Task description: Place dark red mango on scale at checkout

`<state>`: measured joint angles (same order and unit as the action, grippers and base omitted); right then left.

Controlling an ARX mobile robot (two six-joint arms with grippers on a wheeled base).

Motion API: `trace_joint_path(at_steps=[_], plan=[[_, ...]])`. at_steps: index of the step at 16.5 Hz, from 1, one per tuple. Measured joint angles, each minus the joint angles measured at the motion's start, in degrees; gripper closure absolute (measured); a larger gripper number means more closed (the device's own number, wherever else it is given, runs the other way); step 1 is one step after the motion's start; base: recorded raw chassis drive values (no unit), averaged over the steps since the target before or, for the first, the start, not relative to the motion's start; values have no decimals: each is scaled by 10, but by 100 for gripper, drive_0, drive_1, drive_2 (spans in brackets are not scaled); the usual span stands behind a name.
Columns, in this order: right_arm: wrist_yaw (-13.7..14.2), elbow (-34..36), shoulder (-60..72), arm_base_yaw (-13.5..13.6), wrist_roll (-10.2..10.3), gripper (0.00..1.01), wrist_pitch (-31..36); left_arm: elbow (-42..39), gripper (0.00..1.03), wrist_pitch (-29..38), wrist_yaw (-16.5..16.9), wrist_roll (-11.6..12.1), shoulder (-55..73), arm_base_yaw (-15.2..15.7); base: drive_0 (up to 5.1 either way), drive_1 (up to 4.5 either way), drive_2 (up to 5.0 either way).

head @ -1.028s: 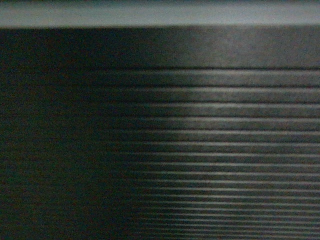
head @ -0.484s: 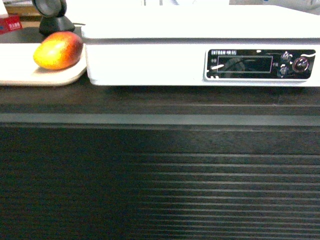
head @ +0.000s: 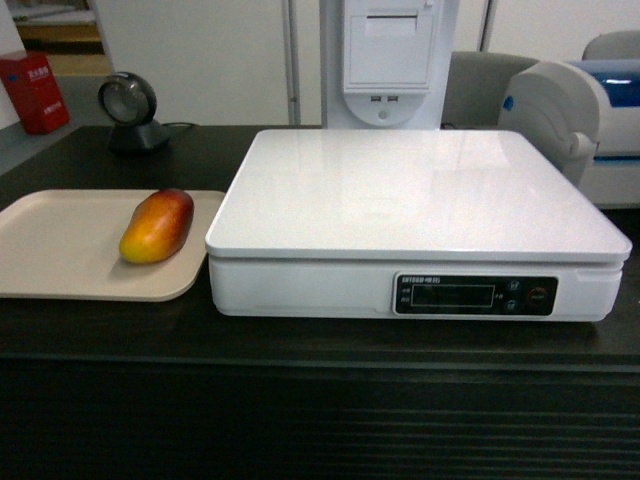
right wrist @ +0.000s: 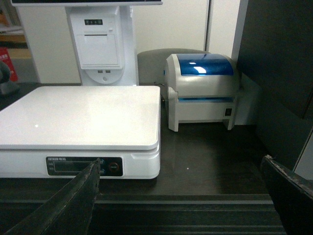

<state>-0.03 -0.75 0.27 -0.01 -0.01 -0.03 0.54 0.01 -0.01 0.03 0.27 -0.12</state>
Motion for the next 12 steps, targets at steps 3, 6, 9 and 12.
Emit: trace_joint_path(at_steps=[3, 6, 9, 12], plan=[[0, 0, 0, 0, 0, 3, -1, 0, 5, -4, 0, 0, 0, 0, 0, 0, 0], [0, 0, 0, 0, 0, 3, -2, 0, 5, -2, 0, 0, 0, 0, 0, 0, 0], [0, 0, 0, 0, 0, 3, -2, 0, 5, -2, 0, 0, 0, 0, 0, 0, 0], [0, 0, 0, 0, 0, 3, -2, 0, 5, -2, 0, 0, 0, 0, 0, 0, 0]])
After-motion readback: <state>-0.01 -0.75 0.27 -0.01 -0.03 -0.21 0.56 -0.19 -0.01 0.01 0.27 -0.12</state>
